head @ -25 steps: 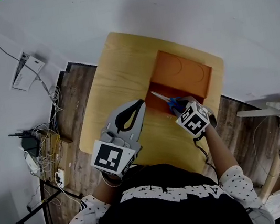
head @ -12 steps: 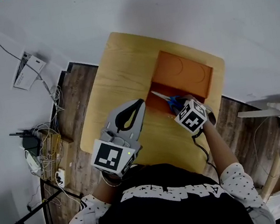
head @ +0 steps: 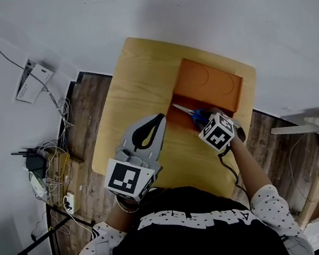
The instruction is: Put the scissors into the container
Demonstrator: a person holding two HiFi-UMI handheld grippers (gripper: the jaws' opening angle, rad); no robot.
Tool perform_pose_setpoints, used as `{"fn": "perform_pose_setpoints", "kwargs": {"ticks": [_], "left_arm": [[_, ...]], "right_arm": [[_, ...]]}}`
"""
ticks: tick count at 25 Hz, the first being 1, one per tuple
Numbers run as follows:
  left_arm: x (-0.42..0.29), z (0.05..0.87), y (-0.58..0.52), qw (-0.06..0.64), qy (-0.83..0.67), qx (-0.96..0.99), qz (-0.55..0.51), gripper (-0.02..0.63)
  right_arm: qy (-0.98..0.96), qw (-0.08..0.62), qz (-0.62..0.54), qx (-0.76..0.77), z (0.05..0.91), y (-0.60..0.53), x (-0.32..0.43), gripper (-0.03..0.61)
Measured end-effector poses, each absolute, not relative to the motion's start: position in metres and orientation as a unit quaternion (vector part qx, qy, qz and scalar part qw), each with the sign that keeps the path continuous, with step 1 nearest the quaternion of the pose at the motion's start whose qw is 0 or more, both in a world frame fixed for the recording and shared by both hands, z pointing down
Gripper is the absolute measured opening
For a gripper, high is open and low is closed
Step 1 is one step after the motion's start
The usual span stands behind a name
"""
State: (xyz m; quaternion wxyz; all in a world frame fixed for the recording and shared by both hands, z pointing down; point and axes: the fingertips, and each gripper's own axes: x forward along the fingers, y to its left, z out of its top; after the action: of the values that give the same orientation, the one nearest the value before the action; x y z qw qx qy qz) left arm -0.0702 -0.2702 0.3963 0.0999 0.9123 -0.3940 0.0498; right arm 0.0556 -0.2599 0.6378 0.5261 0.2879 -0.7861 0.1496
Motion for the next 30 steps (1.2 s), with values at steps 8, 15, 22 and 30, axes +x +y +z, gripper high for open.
{"fn": "perform_pose_setpoints", "kwargs": {"ticks": [8, 15, 22, 30], "left_arm": [[-0.070, 0.395, -0.269, 0.098, -0.394, 0.913, 0.049, 0.002], [-0.071, 0.394, -0.267, 0.096, -0.395, 0.912, 0.049, 0.002], [-0.073, 0.393, -0.262, 0.095, -0.398, 0.911, 0.052, 0.002], [-0.066, 0.387, -0.256, 0.083, -0.391, 0.915, 0.052, 0.002]], "right_arm": [[-0.789, 0.522, 0.144, 0.291, 0.636, -0.260, 0.055, 0.108], [-0.788, 0.523, 0.143, 0.292, 0.637, -0.261, 0.055, 0.110], [-0.789, 0.520, 0.132, 0.300, 0.636, -0.260, 0.057, 0.115], [-0.815, 0.410, 0.161, 0.376, 0.596, -0.258, 0.054, 0.025]]}}
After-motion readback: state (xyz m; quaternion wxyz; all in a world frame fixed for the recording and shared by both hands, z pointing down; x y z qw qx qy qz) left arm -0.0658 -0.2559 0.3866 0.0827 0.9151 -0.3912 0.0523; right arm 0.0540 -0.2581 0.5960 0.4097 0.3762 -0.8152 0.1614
